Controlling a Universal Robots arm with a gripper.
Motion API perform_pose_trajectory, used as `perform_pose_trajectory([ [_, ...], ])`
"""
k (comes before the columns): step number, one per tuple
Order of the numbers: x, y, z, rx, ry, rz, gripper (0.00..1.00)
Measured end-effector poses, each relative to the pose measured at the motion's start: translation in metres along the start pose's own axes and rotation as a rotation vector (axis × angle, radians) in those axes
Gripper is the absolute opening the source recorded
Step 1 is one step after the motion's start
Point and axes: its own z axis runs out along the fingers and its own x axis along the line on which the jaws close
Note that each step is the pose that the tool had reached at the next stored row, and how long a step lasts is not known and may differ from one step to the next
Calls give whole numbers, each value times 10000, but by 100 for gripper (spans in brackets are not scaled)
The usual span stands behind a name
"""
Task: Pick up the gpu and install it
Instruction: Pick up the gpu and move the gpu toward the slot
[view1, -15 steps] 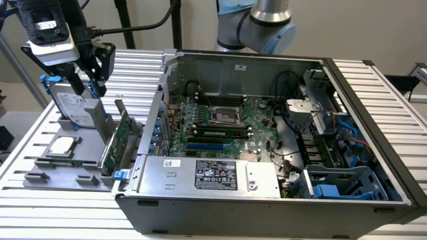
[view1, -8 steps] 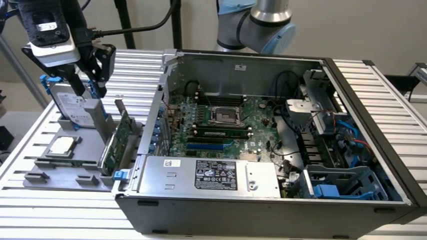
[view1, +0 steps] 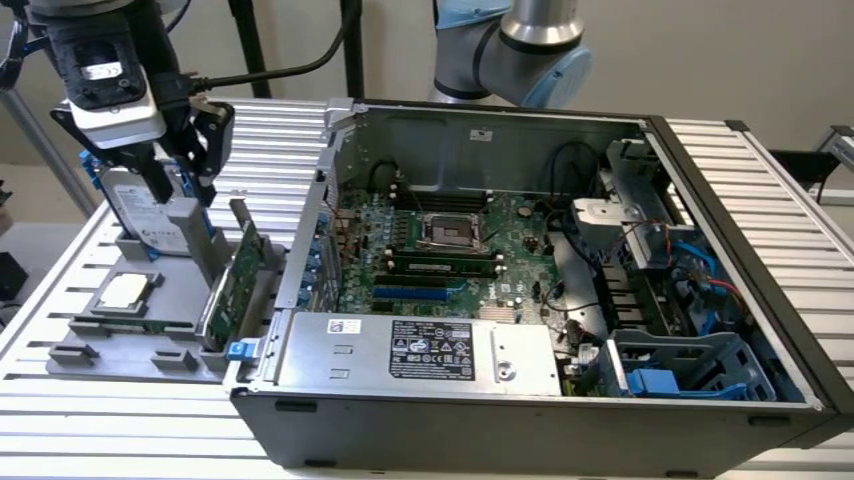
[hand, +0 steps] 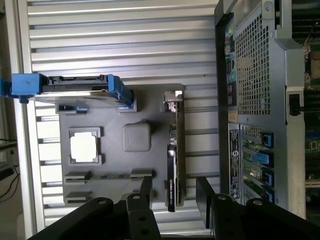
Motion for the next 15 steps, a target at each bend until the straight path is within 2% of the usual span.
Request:
perform_pose_trajectory([
  [9,4,-4,164,96,-7,-2,48],
  [15,6,-7,273,125,-9,-3,48],
])
